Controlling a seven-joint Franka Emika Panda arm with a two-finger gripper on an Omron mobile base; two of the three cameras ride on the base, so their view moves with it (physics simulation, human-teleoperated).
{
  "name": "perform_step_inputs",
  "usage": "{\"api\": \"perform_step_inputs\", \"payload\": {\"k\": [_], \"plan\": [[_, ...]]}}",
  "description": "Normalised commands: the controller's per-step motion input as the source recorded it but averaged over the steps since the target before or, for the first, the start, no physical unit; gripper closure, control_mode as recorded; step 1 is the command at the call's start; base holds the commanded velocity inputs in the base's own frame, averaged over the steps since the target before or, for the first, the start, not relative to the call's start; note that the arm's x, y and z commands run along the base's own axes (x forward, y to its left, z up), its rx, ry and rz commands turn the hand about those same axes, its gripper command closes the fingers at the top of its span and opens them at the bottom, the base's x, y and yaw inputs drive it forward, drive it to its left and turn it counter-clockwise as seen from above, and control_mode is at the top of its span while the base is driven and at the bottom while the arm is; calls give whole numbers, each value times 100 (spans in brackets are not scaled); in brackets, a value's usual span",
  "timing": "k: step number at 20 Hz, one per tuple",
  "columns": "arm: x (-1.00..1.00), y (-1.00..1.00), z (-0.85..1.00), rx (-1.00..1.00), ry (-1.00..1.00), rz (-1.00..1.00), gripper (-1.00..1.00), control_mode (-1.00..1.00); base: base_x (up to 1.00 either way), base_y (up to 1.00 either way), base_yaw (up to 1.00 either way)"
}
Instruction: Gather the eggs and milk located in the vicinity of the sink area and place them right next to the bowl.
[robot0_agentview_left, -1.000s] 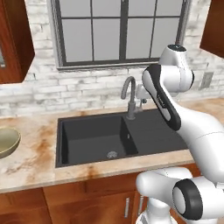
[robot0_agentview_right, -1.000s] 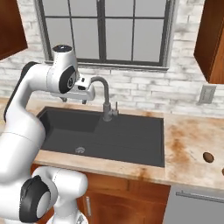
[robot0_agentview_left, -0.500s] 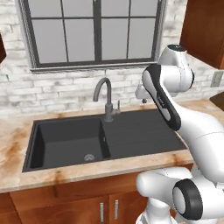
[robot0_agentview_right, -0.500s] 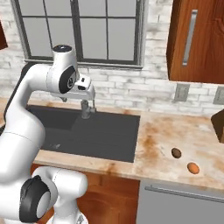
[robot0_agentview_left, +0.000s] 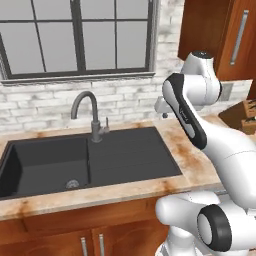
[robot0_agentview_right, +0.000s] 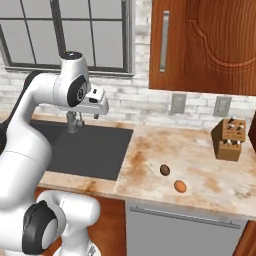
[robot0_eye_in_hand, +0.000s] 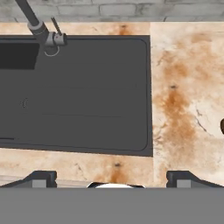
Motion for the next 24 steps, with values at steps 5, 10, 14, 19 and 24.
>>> {"api": "perform_step_inputs", "payload": {"k": [5,10,14,19,24], "plan": [[0,0,0,0,0,0,-100,100,0,-59,0],[0,0,0,0,0,0,-100,100,0,-52,0],[0,0,0,0,0,0,-100,100,0,-45,0],[0,0,0,0,0,0,-100,100,0,-43,0],[0,0,0,0,0,0,-100,100,0,-38,0]]}}
